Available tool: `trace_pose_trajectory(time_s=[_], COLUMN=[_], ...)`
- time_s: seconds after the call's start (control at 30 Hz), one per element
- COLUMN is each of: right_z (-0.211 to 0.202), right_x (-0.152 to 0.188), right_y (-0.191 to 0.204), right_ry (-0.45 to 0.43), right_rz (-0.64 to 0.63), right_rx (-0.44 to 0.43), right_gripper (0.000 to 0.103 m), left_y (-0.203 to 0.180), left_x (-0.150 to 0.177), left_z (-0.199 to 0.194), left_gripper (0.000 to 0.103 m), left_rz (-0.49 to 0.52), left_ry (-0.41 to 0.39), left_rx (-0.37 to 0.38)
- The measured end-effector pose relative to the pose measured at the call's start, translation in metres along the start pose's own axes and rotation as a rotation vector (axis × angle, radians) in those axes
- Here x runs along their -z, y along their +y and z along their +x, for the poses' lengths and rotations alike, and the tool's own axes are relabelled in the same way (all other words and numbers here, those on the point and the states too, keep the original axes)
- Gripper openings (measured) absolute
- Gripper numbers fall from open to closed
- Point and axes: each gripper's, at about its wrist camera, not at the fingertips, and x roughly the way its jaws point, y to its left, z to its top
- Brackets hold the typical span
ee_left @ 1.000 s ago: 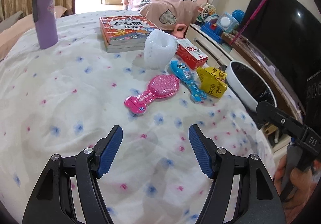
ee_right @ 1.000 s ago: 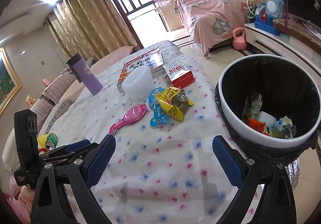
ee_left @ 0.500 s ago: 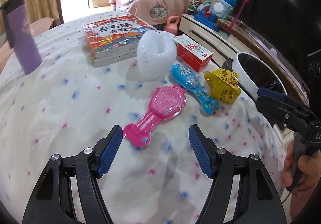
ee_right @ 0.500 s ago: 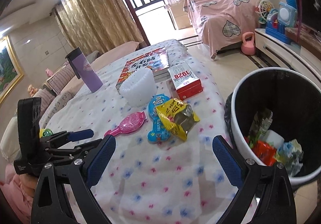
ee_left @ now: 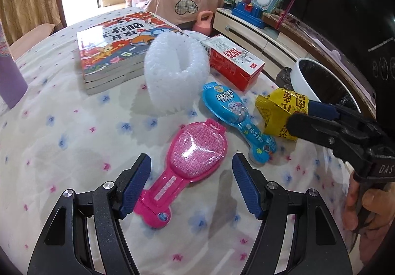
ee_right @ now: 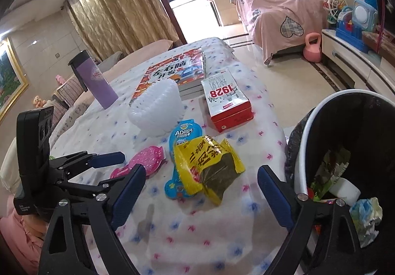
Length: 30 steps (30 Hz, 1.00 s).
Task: Collect trash
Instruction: 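Grasp the pink hairbrush with the left tool while the right tool grasps the yellow snack bag, then carry the pink hairbrush over the bin and open the left tool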
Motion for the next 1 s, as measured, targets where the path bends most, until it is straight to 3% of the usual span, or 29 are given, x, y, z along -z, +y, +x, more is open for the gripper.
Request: trace_pose_trajectory(time_s=[0.1,0.17,0.2,0.23,0.27,0.33,0.53,0.77,1.0], right_z=[0.001,0.001,0.001,0.001,0.0,-0.002,-0.017,-0.044,-0.075], right_x=[-0.003,-0.004,-0.004,-0.004,-0.004,-0.004,0.005,0.02,0.03], right_y=[0.001,0.001,0.001,0.0,0.001,0.004,0.008,0.016,0.016], right_ry=[0.002,-0.002,0.002,0.01,0.008,0.003,-0.016,-0.048,-0.096], right_rz=[-0.008,-0.02,-0.021,-0.014,-0.017,-0.033,-0.021,-0.007,0.023], right_rx=[0.0,0.022,0.018,0.007,0.011,0.024,0.014,-0.015,-0.017], right_gripper=[0.078,0.065,0.045,0.035,0.035,0.024,0.011,0.011,0.011], left_y=[-0.006,-0.01,-0.011,-0.011,-0.012,-0.012,-0.011,-0.015,-0.039], left_x=[0.001,0.002,0.001,0.002,0.002,0.004,0.015,0.028,0.03], left_z=[0.005,0.004,0.003,0.003,0.001,-0.002,-0.021,-0.048,-0.068], left_gripper=[0.059,0.052,0.051,0.05,0.047,0.047,0.046,0.046,0.046], left_rz=[0.021,0.038,0.041,0.044,0.044,0.034,-0.003,-0.057,-0.041], left_ry=[0.001,-0.006,-0.006,-0.007,-0.008,-0.01,-0.039,-0.069,-0.098], left_rx=[-0.016,-0.022,-0.019,-0.019,-0.017,-0.005,0.019,0.073,0.11])
